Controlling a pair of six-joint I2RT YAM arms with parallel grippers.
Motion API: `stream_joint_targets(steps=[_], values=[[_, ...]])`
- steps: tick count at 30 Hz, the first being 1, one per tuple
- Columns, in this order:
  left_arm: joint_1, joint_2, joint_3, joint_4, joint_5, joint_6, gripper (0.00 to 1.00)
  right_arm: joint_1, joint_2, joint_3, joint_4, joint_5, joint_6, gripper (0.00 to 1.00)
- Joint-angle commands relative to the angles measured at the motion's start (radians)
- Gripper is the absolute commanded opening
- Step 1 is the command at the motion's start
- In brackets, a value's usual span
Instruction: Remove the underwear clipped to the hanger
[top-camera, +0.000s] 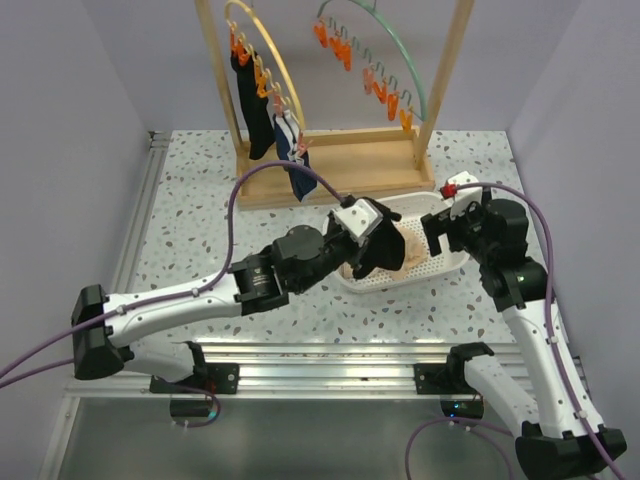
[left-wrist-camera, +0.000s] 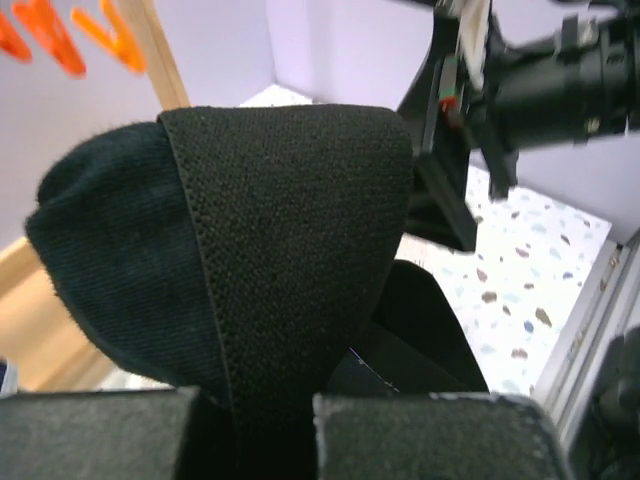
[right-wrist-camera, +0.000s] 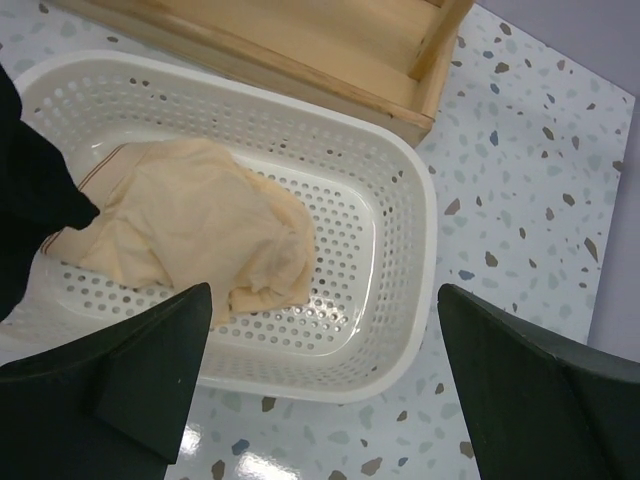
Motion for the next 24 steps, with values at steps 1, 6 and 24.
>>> stream_joint_targets(steps=[1,6,24], values=[[0.007,0.11,0.103,0.121,0.0,0.097,0.0,-0.003,-0.014,-0.002,0.076,0.064,0.033,0.99],[0.064,0.213,0.149,0.184,0.029,0.077,0.0,-0.003,-0.031,-0.003,0.096,0.116,0.044,0.99],[0.11,0.345,0.099,0.243,0.077,0.086,0.98,-0.003,-0.028,0.006,0.079,0.122,0.02,0.99]])
